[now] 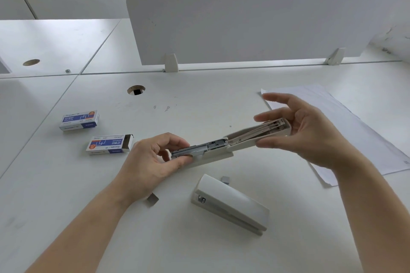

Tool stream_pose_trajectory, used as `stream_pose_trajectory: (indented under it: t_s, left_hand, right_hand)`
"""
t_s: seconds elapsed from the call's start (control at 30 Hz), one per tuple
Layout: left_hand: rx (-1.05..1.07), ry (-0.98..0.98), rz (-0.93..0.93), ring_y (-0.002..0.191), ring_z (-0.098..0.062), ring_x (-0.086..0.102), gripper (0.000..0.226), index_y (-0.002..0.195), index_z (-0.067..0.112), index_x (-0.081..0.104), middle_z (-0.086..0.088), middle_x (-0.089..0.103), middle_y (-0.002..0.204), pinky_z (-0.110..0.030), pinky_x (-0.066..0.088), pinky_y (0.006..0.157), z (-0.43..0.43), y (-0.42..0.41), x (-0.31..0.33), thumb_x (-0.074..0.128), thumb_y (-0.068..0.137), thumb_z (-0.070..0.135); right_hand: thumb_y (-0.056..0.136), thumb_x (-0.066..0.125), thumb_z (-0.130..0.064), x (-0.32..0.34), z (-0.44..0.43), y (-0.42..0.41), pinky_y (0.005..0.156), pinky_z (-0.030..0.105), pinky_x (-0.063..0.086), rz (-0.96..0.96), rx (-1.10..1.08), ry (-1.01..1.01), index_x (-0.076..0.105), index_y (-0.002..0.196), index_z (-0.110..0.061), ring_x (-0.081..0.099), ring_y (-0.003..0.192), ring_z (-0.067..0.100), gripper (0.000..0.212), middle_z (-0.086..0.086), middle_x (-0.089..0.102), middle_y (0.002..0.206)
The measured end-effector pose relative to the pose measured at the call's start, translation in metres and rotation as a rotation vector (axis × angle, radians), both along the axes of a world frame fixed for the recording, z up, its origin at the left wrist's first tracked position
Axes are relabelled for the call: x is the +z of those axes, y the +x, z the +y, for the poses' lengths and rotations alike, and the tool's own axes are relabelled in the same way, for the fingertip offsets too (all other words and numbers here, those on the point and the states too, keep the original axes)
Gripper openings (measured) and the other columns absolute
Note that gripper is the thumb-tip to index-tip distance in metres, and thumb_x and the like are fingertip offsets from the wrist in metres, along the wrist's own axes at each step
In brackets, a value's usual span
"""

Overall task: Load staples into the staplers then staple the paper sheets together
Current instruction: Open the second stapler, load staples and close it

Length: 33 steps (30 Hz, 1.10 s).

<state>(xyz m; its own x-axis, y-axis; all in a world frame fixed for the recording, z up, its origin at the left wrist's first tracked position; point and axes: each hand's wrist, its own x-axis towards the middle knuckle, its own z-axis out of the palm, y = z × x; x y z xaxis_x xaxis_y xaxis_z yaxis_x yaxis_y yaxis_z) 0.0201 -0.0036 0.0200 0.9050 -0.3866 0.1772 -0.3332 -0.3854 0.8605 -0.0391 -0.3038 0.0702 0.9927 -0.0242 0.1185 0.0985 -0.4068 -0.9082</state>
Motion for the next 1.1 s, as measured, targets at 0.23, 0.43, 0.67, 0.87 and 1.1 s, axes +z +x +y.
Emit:
stream_pose_trajectory:
  t_s: [0.23, 0.43, 0.67, 0.87, 1.1]
  left_hand:
    - [-0.003, 0.029, 0.002, 0.068, -0.012, 0.057, 0.017, 0.085, 0.033, 0.077, 0.011, 0.069, 0.076, -0.012, 0.043, 0.065, -0.006, -0.002, -0.005, 0.082, 0.073, 0.022]
    - [0.0, 0.07, -0.044, 0.069, -0.016, 0.058, 0.018, 0.087, 0.032, 0.075, 0.006, 0.07, 0.078, -0.015, 0.045, 0.067, -0.009, -0.003, -0.007, 0.083, 0.073, 0.024]
    - [-0.075, 0.343, -0.332, 0.111, 0.004, 0.043, 0.069, 0.118, 0.034, 0.058, 0.025, 0.054, 0.114, -0.008, 0.032, 0.091, 0.005, 0.004, -0.006, 0.064, 0.063, 0.076]
    - [-0.087, 0.596, -0.372, 0.121, -0.006, 0.035, 0.063, 0.127, 0.028, 0.051, 0.015, 0.048, 0.125, -0.029, 0.029, 0.1, 0.01, 0.011, -0.019, 0.028, 0.085, 0.069]
    - [0.017, 0.562, -0.381, 0.105, -0.006, 0.039, 0.043, 0.112, 0.028, 0.059, 0.015, 0.05, 0.112, -0.037, 0.037, 0.094, 0.018, 0.02, -0.024, 0.025, 0.092, 0.045]
  right_hand:
    - [0.049, 0.086, -0.012, -0.002, 0.009, 0.004, 0.076, 0.025, 0.06, -0.09, 0.048, 0.31, 0.073, 0.103, -0.015, 0.076, 0.083, 0.018, 0.055, 0.009, 0.079, 0.093]
    - [0.063, 0.085, -0.03, -0.003, 0.039, 0.006, 0.083, 0.034, 0.059, -0.188, 0.047, 0.137, 0.076, 0.102, -0.03, 0.074, 0.088, 0.017, 0.041, -0.003, 0.08, 0.095]
    - [0.078, 0.073, -0.039, -0.013, 0.054, 0.007, 0.094, 0.023, 0.054, -0.192, 0.104, 0.006, 0.067, 0.121, -0.039, 0.069, 0.101, 0.013, 0.043, -0.012, 0.069, 0.099]
    - [0.088, 0.064, -0.048, -0.017, 0.06, 0.005, 0.09, 0.023, 0.053, -0.261, 0.07, -0.307, 0.058, 0.137, -0.035, 0.062, 0.1, 0.012, 0.051, -0.013, 0.057, 0.102]
    - [0.096, 0.049, -0.054, -0.027, 0.069, 0.006, 0.086, 0.021, 0.043, -0.184, 0.091, -0.693, 0.042, 0.149, -0.034, 0.05, 0.101, 0.009, 0.058, -0.009, 0.048, 0.112]
